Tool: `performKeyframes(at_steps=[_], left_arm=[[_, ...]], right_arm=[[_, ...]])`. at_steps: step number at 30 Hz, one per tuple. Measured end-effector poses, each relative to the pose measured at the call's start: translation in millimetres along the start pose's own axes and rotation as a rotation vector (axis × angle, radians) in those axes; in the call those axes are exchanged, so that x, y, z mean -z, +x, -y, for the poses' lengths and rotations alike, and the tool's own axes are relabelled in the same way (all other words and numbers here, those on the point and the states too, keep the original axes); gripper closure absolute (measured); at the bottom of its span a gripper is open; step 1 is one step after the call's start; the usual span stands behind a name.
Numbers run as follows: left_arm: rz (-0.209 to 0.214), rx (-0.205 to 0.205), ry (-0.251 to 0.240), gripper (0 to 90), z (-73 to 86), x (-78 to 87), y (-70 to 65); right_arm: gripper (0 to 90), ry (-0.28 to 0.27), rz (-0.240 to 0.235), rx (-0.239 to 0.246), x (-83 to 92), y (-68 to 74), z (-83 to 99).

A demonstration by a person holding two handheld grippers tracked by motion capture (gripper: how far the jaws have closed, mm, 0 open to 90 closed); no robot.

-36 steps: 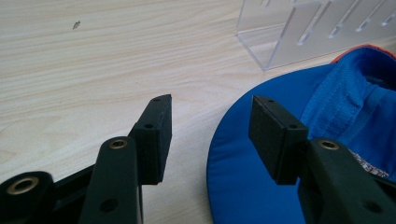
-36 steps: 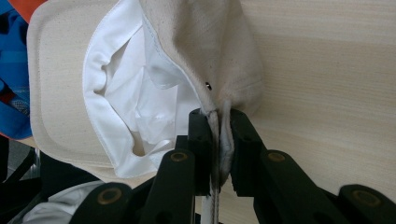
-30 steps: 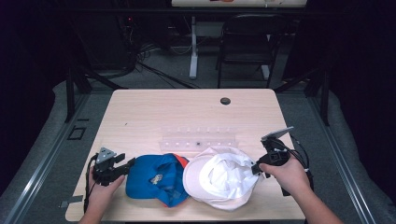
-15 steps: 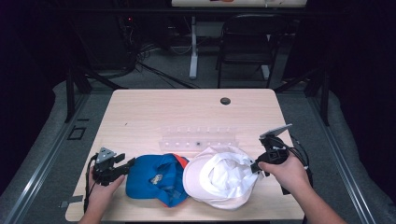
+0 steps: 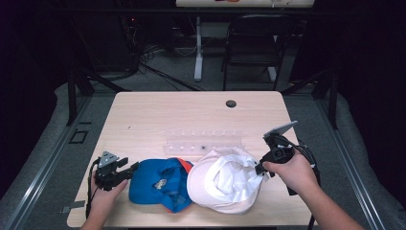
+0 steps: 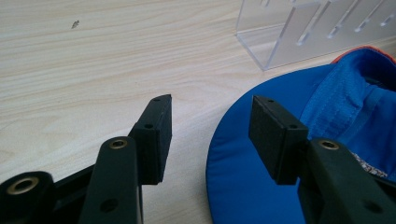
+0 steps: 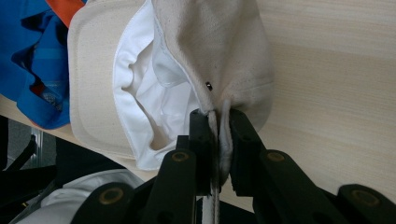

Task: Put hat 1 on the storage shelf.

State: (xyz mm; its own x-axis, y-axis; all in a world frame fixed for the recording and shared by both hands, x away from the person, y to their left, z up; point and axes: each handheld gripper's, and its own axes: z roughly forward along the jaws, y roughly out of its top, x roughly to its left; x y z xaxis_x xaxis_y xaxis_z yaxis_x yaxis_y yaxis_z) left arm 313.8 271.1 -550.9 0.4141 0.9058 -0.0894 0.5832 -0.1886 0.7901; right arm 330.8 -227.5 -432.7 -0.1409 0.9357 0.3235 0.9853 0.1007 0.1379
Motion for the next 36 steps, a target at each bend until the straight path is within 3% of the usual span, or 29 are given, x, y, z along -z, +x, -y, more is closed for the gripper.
performKeyframes(at_steps=[1,2,3,13,17,20,24,26,27,36], left_arm=[[0.000,0.000,0.000,50.0,0.0,0.0,-0.1],[-0.001,0.000,0.000,50.0,0.0,0.0,-0.2],[0.000,0.000,-0.001,50.0,0.0,0.2,-0.1],[0.000,0.000,0.004,50.0,-0.3,0.5,0.1],[-0.002,0.003,-0.007,50.0,0.3,-0.1,0.4],[-0.002,0.003,-0.006,50.0,0.2,0.1,0.5],[-0.002,0.000,-0.007,50.0,0.1,0.6,0.8],[-0.001,0.003,-0.008,50.0,0.1,0.8,0.9],[-0.001,0.003,-0.008,50.0,0.1,0.8,1.0],[-0.001,0.002,-0.007,50.0,0.1,0.4,0.6]], right_arm=[[81.7,-0.013,0.005,-0.013,0.9,2.9,-0.3],[81.6,0.009,0.006,0.007,3.6,3.1,-1.6],[81.6,-0.012,0.008,-0.010,3.9,6.4,-1.7],[81.5,0.002,0.041,0.047,25.8,34.8,-10.7],[81.5,0.028,0.060,0.091,35.7,47.1,-15.3],[81.6,0.013,0.011,0.062,40.4,56.0,-17.8],[81.6,0.029,-0.039,0.071,49.4,63.2,-21.8],[81.6,0.020,-0.087,0.066,53.3,66.9,-22.5],[81.6,0.037,-0.100,0.080,55.8,66.9,-23.2],[81.8,0.048,-0.244,0.010,55.9,64.0,-22.6]])
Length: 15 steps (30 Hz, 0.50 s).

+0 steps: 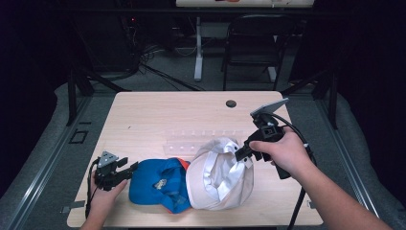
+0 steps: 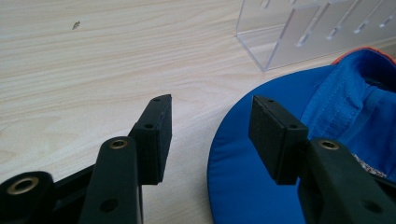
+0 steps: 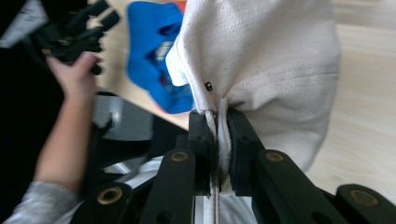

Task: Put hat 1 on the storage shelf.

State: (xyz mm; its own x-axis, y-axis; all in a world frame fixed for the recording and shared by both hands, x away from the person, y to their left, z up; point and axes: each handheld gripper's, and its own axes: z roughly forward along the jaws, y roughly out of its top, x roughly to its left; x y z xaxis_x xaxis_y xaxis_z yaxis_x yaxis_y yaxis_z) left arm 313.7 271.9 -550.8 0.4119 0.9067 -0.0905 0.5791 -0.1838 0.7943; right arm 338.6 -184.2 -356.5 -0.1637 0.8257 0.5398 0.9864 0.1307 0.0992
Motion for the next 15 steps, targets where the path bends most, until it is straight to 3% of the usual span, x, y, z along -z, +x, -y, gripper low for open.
performKeyframes(at_steps=[8,10,14,15], left_arm=[[-0.001,-0.003,0.000,50.0,0.0,0.0,0.1],[-0.001,-0.004,-0.001,50.1,0.0,0.1,0.0],[-0.001,-0.003,-0.001,50.0,0.0,0.0,0.0],[-0.001,-0.003,-0.001,50.0,0.0,0.0,0.0]], right_arm=[[81.9,0.018,-0.264,-0.055,2.6,-13.4,1.8],[81.8,-0.008,-0.322,-0.062,1.8,-16.1,2.3],[81.9,-0.025,-0.426,-0.077,4.4,-18.3,2.8],[81.9,-0.025,-0.426,-0.077,4.4,-18.3,2.8]])
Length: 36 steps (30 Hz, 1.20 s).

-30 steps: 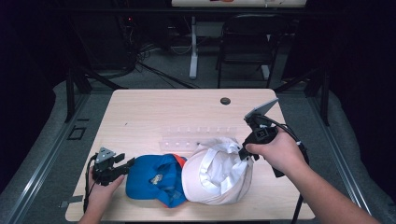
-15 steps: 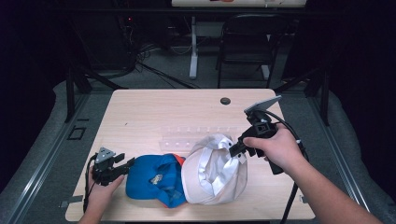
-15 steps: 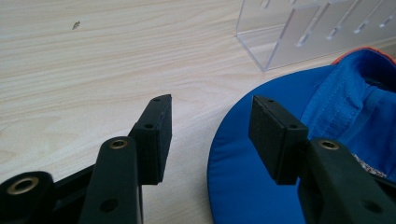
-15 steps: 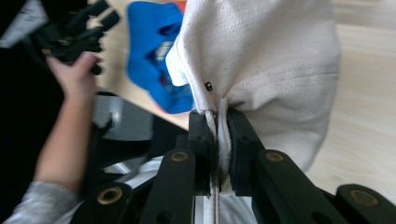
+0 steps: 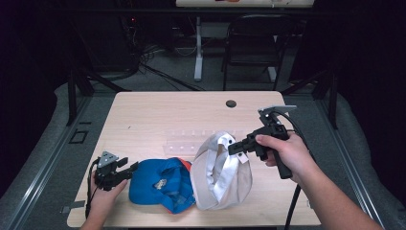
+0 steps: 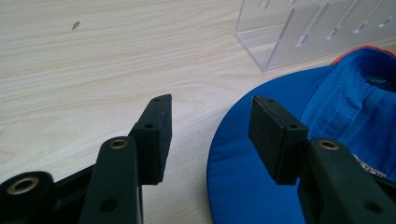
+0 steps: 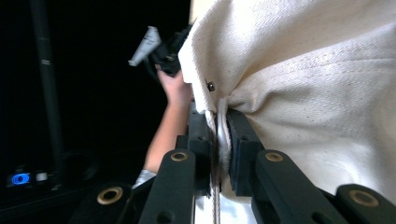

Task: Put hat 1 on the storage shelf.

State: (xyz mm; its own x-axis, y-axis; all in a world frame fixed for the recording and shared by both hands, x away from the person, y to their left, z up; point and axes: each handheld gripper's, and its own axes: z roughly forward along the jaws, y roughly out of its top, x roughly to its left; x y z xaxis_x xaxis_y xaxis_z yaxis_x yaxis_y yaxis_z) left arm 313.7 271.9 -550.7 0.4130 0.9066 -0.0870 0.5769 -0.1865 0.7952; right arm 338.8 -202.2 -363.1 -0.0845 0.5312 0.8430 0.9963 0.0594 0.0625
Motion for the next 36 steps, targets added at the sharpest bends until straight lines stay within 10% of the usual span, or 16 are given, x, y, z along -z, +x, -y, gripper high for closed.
performKeyframes(at_steps=[7,36], left_arm=[[0.002,-0.006,0.011,50.1,-0.5,0.6,-0.5],[0.012,-0.007,0.004,50.9,-0.6,-1.4,-2.1]], right_arm=[[81.9,-0.072,-0.107,0.016,20.0,7.2,-0.2],[81.8,-0.222,-0.170,0.017,29.0,41.9,-39.2]])
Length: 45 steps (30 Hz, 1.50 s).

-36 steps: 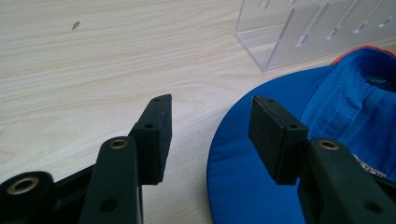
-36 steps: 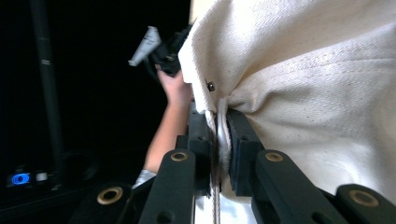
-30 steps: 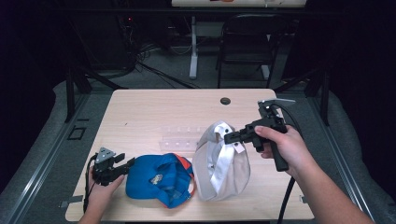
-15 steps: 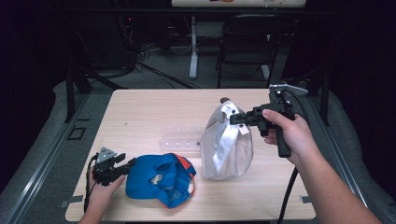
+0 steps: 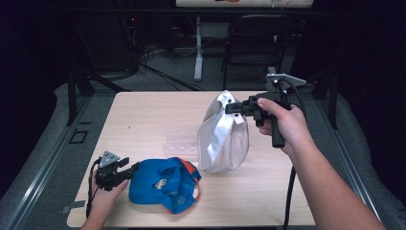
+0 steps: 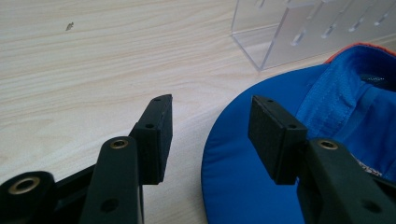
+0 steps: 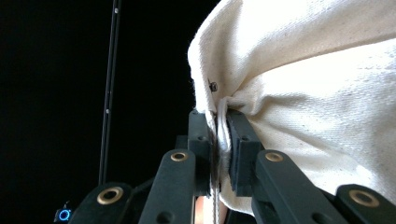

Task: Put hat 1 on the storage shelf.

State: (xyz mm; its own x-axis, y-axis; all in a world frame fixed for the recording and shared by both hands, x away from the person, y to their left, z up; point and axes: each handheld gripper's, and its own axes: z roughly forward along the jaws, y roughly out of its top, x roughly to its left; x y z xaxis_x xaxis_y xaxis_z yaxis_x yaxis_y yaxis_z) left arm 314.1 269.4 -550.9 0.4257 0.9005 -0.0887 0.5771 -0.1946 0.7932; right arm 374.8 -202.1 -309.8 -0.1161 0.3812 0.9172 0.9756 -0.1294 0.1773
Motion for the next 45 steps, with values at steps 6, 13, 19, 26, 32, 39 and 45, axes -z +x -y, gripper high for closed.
performKeyframes(at_steps=[6,13,19,26,32,39,45], left_arm=[[0.011,0.010,-0.001,51.6,-0.1,-0.2,0.2],[0.015,0.009,-0.001,51.7,-0.2,-0.4,-0.5],[0.017,0.002,0.011,51.7,-1.0,0.0,-0.8],[0.021,-0.003,0.005,51.7,-1.2,-0.6,-2.4],[0.022,-0.023,0.005,51.7,-2.3,-0.7,-6.6],[0.028,-0.038,0.007,51.7,-3.6,-1.5,-9.9],[0.032,-0.038,0.014,51.7,-4.6,-0.8,-11.2]], right_arm=[[81.8,-0.013,-0.004,0.003,-10.4,6.7,-10.3],[81.8,-0.023,0.011,-0.007,-24.6,8.7,-23.2],[81.8,-0.036,0.029,-0.015,-36.0,9.8,-36.3],[81.8,-0.048,0.036,-0.027,-45.1,8.8,-46.5],[81.8,-0.052,0.042,-0.036,-54.3,5.8,-55.1],[81.7,-0.054,0.050,-0.036,-67.7,8.9,-62.9],[81.8,-0.050,0.055,-0.036,-75.2,9.6,-66.9]])
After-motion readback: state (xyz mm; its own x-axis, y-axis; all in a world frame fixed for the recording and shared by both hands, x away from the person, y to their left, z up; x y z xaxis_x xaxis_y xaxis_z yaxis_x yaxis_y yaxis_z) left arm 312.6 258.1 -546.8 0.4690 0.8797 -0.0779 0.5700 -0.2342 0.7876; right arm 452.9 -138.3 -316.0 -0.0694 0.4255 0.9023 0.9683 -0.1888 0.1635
